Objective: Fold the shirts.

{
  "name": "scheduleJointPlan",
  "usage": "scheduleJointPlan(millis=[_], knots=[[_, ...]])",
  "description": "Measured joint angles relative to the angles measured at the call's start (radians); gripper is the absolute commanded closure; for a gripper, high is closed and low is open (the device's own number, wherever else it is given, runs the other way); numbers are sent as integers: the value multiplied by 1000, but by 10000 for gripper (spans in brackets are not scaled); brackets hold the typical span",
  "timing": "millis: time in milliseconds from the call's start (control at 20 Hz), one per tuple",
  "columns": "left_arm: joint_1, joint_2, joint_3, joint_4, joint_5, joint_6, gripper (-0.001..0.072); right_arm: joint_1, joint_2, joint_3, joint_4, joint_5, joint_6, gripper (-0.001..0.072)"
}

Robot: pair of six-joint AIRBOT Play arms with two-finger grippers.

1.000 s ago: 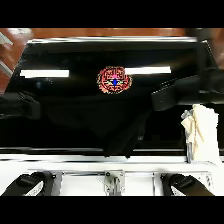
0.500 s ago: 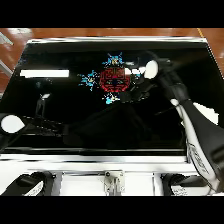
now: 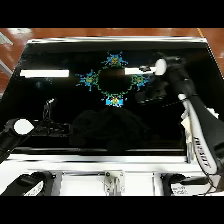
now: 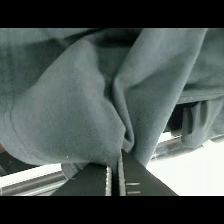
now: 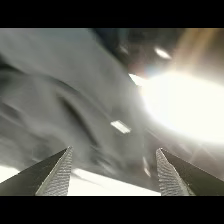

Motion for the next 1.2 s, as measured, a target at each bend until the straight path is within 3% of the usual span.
scheduleJointPlan(millis=[250,450,750,800,900,950,1200], knots=[[0,0,-3,-5,-8,5,661,-226,94,-255,160,32,-16,76],[0,0,-3,-7,-14,6,661,-248,120,-502,304,-125,-43,76],[0,0,-3,-8,-17,7,661,-153,120,-662,362,-365,-57,79],[0,0,-3,-8,-13,7,661,-141,115,-671,375,-388,-58,169],[0,0,-3,-8,-5,7,661,-126,105,-681,404,-417,-60,554],[0,0,-3,-8,2,7,660,-121,103,-682,415,-422,-60,649],[0,0,15,6,13,32,661,-112,157,-647,404,-401,-60,650]])
